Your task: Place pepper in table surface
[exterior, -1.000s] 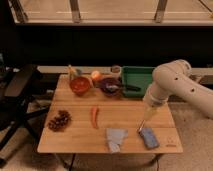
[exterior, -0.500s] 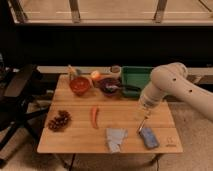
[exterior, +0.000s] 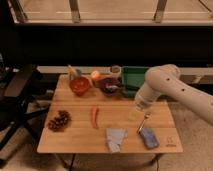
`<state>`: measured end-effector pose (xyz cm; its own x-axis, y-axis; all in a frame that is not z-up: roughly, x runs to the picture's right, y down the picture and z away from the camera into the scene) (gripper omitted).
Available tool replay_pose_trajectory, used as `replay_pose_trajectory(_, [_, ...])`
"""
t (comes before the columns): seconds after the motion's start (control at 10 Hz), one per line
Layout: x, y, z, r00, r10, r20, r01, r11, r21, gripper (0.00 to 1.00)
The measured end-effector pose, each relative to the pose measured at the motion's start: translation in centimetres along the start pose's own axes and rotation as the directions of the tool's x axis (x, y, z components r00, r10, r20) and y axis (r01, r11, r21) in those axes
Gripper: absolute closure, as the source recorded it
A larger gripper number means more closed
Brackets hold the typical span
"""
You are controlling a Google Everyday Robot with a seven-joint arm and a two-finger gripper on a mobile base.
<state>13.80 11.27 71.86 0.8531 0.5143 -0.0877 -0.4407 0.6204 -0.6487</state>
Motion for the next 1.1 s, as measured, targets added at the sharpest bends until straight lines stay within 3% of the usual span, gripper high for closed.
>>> replay_pose_trajectory(0.2, [-2.0,0.1,1.5,0.998,0.055,0.025,-0.055,0.999,-0.003,0.35])
replay_pose_trajectory(0.4, [-3.3,0.3,2.2,0.99,0.106,0.091,-0.106,0.994,0.003,0.35])
replay_pose_trajectory(0.9, [-3.4,0.4,2.2,0.989,0.108,0.097,-0.108,0.994,0.002,0.35])
replay_pose_trajectory(1.1, [-4.2,-0.2,2.2,0.982,0.133,0.135,-0.136,0.99,0.019,0.35])
